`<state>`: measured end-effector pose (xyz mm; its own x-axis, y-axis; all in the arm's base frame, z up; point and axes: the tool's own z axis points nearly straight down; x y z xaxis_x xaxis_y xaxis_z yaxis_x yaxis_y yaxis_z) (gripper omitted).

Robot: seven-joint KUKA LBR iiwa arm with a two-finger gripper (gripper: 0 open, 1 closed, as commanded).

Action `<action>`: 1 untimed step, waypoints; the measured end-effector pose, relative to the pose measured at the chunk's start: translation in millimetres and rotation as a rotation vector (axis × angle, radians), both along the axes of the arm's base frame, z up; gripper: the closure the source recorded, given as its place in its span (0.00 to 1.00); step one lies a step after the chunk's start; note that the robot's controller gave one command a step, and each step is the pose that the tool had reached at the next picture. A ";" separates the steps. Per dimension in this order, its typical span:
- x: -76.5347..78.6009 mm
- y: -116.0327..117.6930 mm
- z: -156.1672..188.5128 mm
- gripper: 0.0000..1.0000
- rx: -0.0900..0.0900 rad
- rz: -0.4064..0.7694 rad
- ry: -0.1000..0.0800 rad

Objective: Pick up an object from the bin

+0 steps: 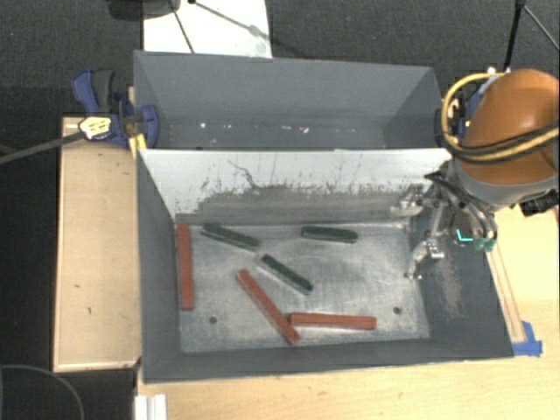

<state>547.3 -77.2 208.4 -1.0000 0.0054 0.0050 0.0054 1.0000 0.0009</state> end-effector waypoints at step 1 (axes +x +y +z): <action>1.6 0.2 4.3 0.00 -0.001 0.002 -0.008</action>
Offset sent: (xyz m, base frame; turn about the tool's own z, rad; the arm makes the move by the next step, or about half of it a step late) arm -0.0678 0.0470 -0.0602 0.0736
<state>548.9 -77.0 212.6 -1.0000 0.0036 -0.0030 0.0036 1.0000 -0.0001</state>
